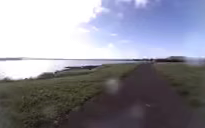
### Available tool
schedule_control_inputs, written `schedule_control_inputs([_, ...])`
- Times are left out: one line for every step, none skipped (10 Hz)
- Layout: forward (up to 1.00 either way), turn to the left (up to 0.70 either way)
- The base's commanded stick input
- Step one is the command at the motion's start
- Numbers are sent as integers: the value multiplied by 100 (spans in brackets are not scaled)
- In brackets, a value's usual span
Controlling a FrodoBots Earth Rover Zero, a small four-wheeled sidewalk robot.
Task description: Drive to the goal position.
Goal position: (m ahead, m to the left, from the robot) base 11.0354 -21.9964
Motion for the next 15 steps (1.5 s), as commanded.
schedule_control_inputs([0,-70])
schedule_control_inputs([0,-70])
schedule_control_inputs([0,-70])
schedule_control_inputs([0,-70])
schedule_control_inputs([0,-70])
schedule_control_inputs([0,-70])
schedule_control_inputs([0,-70])
schedule_control_inputs([0,-70])
schedule_control_inputs([0,-70])
schedule_control_inputs([0,-70])
schedule_control_inputs([0,-70])
schedule_control_inputs([0,-70])
schedule_control_inputs([0,-70])
schedule_control_inputs([0,-70])
schedule_control_inputs([0,-64])
